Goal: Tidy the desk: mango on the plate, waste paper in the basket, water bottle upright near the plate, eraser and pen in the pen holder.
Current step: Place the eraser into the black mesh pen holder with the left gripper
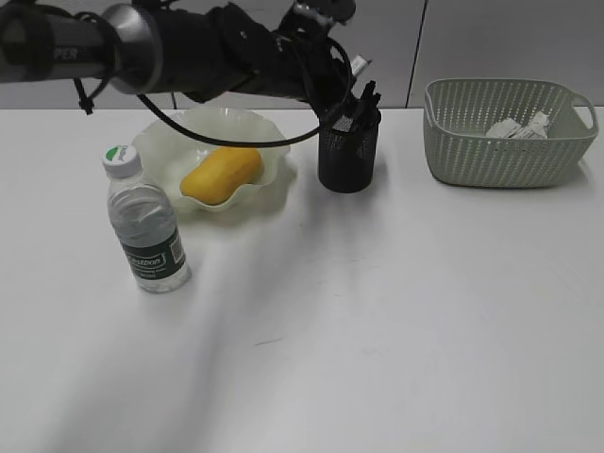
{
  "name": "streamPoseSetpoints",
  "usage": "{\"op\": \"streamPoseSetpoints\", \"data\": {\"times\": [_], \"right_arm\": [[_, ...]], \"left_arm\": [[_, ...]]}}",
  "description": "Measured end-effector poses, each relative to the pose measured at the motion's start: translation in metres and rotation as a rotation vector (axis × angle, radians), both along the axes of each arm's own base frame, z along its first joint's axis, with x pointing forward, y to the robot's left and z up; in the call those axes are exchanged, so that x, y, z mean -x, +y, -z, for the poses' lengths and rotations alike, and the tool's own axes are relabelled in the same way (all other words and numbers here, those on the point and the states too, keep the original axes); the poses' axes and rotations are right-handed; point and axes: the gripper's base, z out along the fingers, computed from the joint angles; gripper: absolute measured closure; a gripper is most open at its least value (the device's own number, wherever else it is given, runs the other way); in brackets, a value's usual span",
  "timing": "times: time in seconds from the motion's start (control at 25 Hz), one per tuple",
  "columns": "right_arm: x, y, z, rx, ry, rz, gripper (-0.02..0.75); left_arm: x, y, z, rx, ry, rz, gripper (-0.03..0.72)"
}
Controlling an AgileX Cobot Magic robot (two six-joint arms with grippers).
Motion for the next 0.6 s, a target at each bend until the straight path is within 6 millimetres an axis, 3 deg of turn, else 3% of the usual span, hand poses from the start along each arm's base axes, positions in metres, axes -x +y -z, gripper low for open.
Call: {"op": "streamPoseSetpoints", "data": {"times": [0.12,0.24,0.32,0.48,0.6], "right_arm": [[0.0,0.0,0.0,0.0,0.0,0.0,0.48],[0.0,0.0,0.0,0.001,0.0,0.001,0.48],[0.0,0.0,0.0,0.001,0.0,0.001,0.48],[0.0,0.0,0.0,0.001,0.0,0.001,0.484],[0.0,0.0,0.0,0.001,0.0,0.001,0.49]], "left_arm": [[-0.002,-0.002,0.019,-0.018,0.03,-0.002,0.549],[-0.003,-0.002,0.021,-0.015,0.017,-0.015,0.544],[-0.004,-0.002,0.02,-0.008,0.007,-0.024,0.485],[-0.002,-0.003,0.018,-0.001,0.019,-0.017,0.295],[0.002,-0.004,0.013,-0.002,0.054,0.014,0.239]]}}
